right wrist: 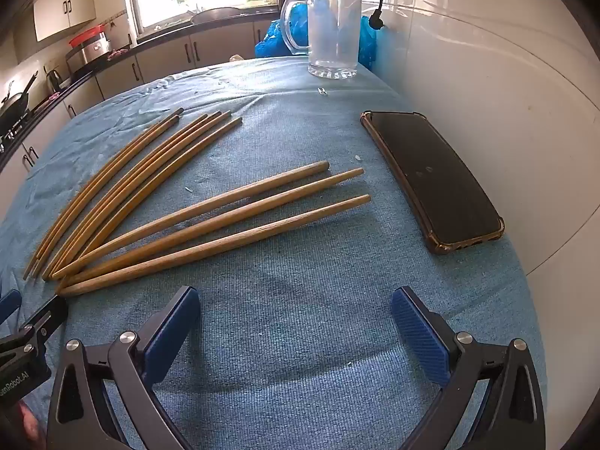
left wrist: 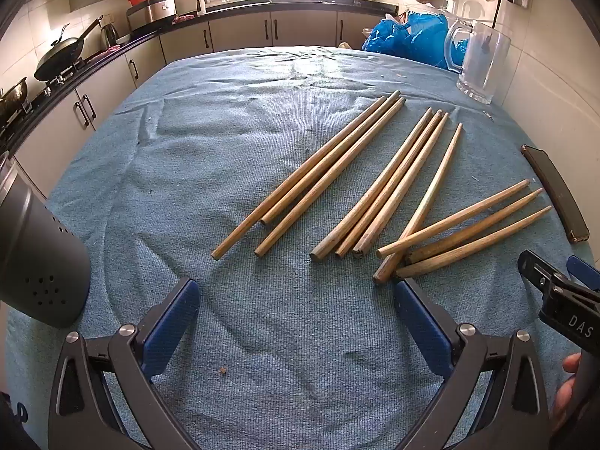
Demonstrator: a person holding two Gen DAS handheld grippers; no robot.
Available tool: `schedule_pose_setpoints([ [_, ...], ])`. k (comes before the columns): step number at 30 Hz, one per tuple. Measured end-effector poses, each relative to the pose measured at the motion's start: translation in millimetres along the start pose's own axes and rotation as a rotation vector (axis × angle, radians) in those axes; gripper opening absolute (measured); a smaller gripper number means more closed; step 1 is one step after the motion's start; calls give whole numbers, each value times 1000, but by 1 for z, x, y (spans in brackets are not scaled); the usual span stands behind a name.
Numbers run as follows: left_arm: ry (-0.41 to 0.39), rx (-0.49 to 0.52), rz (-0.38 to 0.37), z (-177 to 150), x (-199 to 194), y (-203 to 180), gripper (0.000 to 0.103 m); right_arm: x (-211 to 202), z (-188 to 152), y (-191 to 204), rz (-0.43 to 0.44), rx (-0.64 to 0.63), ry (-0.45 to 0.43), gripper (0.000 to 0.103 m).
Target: Organize utensils
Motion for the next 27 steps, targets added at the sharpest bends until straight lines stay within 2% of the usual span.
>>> schedule_pose_setpoints([
  [5, 34, 24, -27, -6, -5, 3, 103, -1, -1, 0, -2, -4, 0, 103],
  [8, 9, -22, -45, -13, -25, 11, 103, -1, -2, -1, 0, -5, 1, 103],
  [10, -48, -45, -27, -16, -44, 18, 103, 0, 0, 0, -6, -6, 4, 103],
  [13, -154, -27, 35, -12, -77, 31, 103, 0, -1, 1, -5, -8, 14, 103],
  [18, -313, -55, 83, -7, -124, 48, 103, 4, 1, 1, 1, -16, 34, 103],
  [23, -397, -59, 117, -7, -157, 56, 103, -6, -6, -2, -19, 18, 34, 102],
  [27, -452, -41, 143, -5, -174, 58, 103, -34, -13, -1, -6, 56, -52, 100],
])
Point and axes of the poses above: each gripper's, at about its wrist camera, not at the fingertips, and x roughly the way its jaws point, y to its left, z to its top, the point moved 4 cm from there along x, roughly the way its jaws point, and after that the axes turned 1 degree about -y, right-handed, at the moved point
